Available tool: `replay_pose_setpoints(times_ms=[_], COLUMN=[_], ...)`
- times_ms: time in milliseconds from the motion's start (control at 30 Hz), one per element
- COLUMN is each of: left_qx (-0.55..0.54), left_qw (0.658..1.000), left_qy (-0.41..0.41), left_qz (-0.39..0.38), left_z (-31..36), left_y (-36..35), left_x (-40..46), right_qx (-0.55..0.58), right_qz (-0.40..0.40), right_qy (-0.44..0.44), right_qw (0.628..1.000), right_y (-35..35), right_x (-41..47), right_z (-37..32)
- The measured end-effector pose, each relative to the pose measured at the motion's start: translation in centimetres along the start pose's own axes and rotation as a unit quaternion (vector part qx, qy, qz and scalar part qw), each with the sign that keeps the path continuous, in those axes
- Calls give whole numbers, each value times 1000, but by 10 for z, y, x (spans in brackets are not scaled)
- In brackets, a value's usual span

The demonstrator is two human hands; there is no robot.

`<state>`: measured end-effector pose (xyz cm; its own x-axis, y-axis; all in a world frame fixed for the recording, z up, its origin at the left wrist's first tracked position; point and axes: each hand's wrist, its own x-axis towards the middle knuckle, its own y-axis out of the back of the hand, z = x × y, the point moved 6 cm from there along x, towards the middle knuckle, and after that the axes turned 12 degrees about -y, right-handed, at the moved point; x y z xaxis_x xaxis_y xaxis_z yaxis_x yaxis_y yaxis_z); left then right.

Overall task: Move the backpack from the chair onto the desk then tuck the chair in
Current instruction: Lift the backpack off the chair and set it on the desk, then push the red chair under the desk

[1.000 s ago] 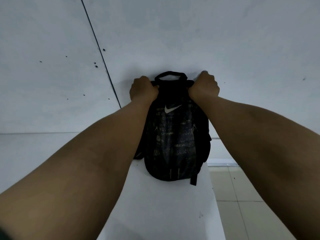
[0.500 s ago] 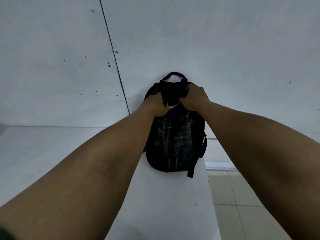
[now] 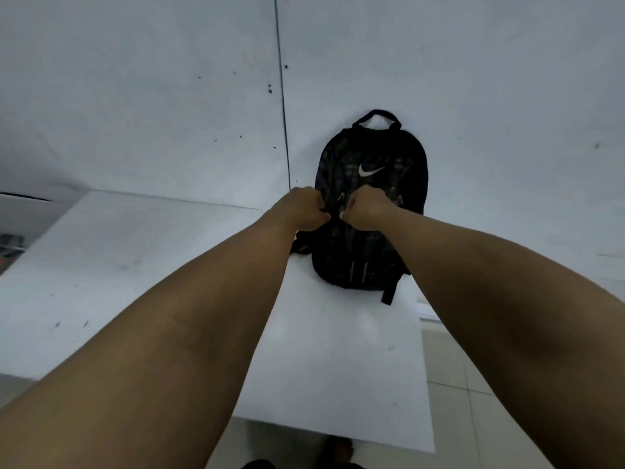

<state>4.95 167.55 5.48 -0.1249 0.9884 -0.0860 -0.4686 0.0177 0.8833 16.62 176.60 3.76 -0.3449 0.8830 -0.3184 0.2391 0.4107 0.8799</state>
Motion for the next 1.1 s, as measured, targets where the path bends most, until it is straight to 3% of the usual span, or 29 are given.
replay_pose_setpoints(times_ms=[433, 667, 1100], left_qx=[15, 25, -4], left_qw=[998, 996, 997], left_qy=[55, 54, 69], left_qz=[-10, -61, -38], left_z=[-95, -95, -62], left_y=[-47, -87, -130], left_x=[-235, -344, -542], right_qx=[-52, -42, -74], right_qz=[-92, -125, -116], right_qy=[-59, -92, -57], right_qw=[993, 987, 989], right_y=[-159, -219, -278], right_x=[-207, -308, -494], right_z=[-29, -27, -2])
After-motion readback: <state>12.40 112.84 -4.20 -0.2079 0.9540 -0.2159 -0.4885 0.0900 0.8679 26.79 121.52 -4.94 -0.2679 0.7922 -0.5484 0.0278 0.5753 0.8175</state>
